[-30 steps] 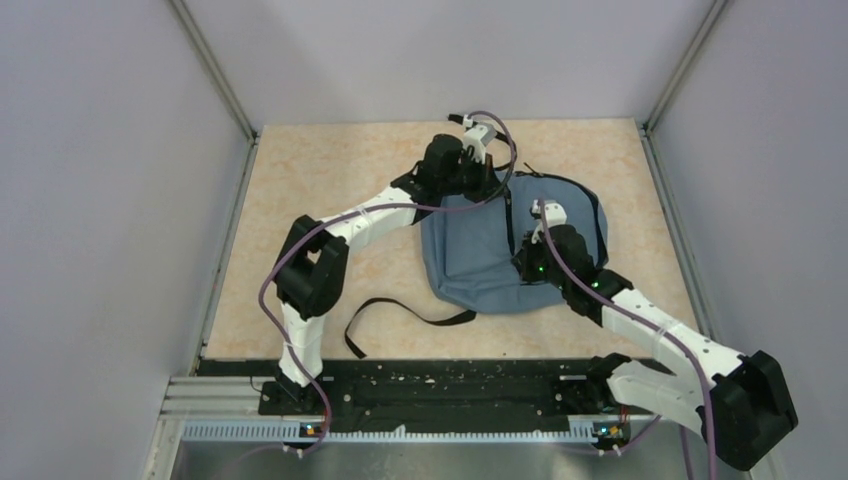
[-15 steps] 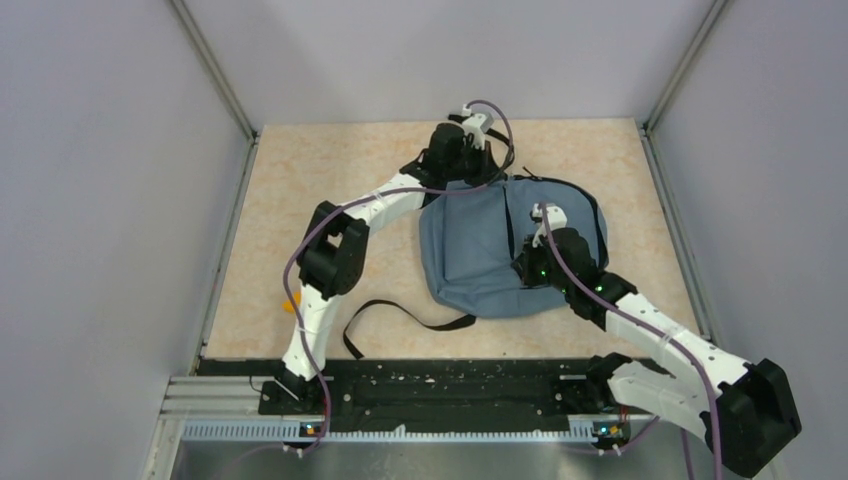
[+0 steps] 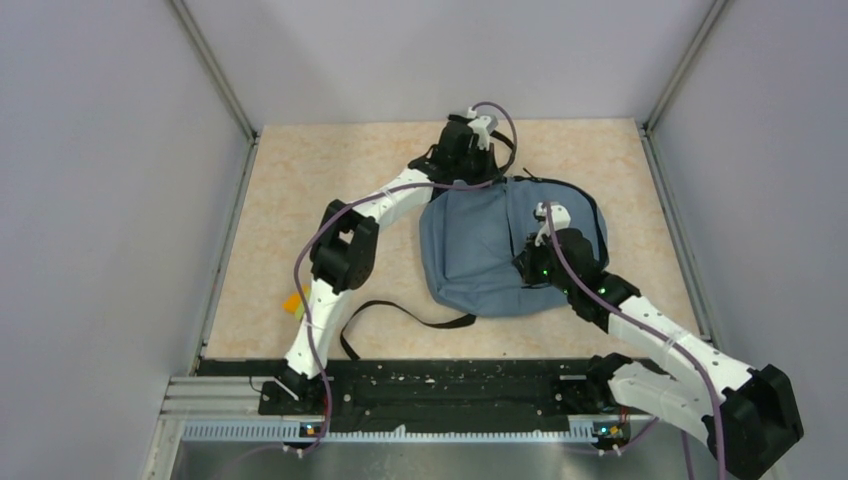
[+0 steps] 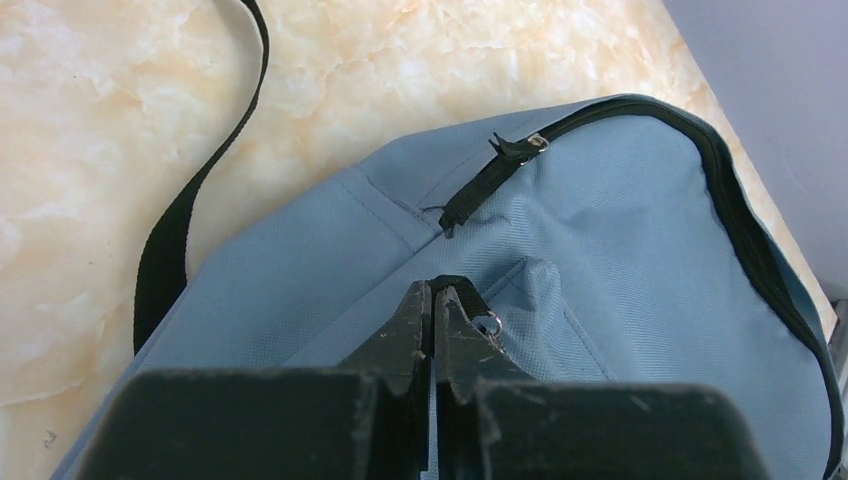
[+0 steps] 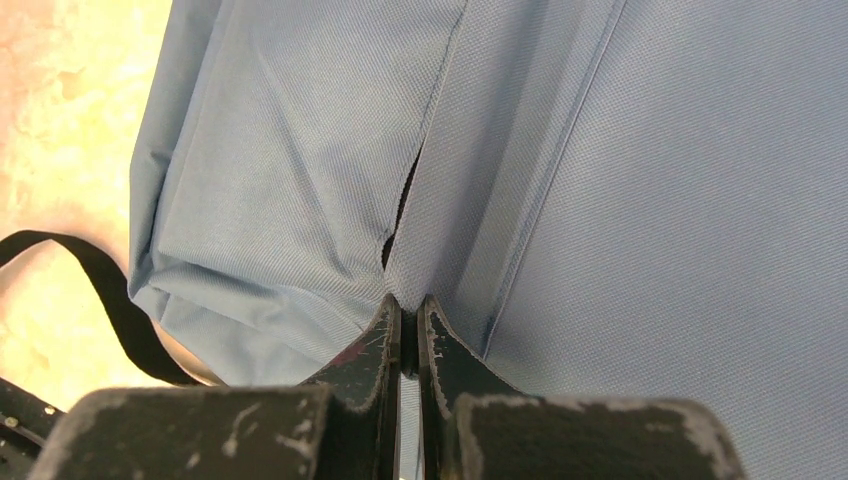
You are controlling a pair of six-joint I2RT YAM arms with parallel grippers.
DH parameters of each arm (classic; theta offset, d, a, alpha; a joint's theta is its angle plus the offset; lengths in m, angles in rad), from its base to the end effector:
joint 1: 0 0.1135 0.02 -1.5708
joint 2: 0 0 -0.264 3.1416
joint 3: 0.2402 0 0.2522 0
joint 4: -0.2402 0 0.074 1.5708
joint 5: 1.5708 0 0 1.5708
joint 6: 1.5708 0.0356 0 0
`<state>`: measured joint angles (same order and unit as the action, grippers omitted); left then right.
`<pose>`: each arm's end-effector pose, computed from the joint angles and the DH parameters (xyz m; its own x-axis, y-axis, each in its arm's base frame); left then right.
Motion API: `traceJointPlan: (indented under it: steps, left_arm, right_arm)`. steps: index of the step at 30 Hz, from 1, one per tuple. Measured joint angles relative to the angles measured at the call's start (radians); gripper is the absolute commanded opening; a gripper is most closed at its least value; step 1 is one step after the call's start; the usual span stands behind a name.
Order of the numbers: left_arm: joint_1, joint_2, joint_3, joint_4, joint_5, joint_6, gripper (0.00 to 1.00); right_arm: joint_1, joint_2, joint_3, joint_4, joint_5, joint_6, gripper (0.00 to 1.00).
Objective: Pack the student bag
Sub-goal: Zip the student bag at the center of the board, then reset both arms
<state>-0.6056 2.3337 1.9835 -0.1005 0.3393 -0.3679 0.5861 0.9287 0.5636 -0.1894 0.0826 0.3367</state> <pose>0.4454 -0.3228 0.2298 -0.6158 0.0139 -0.7878 0.6019 0.6534 -0.4590 0.1726 0.1111 0.2359 -0.5768 0.0123 -0.8168 -0.3202 0.9165 0.2399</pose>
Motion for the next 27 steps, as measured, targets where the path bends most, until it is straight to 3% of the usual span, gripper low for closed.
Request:
traceJointPlan:
  steps: [11, 12, 14, 18, 20, 22, 27]
  left_arm:
    - [0.0, 0.032, 0.058, -0.085, -0.027, -0.003, 0.0]
    - [0.0, 0.032, 0.059, -0.082, -0.023, -0.003, 0.04]
    - [0.0, 0.032, 0.056, -0.07, -0.011, 0.0, 0.26]
    - [0.021, 0.021, -0.021, 0.097, -0.056, 0.026, 0.7]
    - [0.049, 0.005, -0.076, 0.154, -0.075, 0.036, 0.84]
    - [0.074, -0.021, -0.134, 0.199, -0.095, 0.044, 0.9]
    - [0.106, -0.163, -0.341, 0.326, -0.124, 0.058, 0.94]
  right_arm:
    - [0.0, -0.03, 0.0, 0.002, 0.008, 0.007, 0.0]
    - [0.0, -0.03, 0.0, 0.002, 0.008, 0.008, 0.0]
    - [0.0, -0.03, 0.0, 0.001, 0.008, 0.008, 0.0]
    - [0.006, -0.031, 0.0, -0.045, -0.017, 0.026, 0.36]
    - [0.012, -0.031, 0.001, -0.066, -0.042, 0.035, 0.53]
    - [0.017, -0.029, 0.009, -0.081, -0.063, 0.037, 0.59]
    - [0.021, -0.009, 0.055, -0.111, -0.063, 0.034, 0.71]
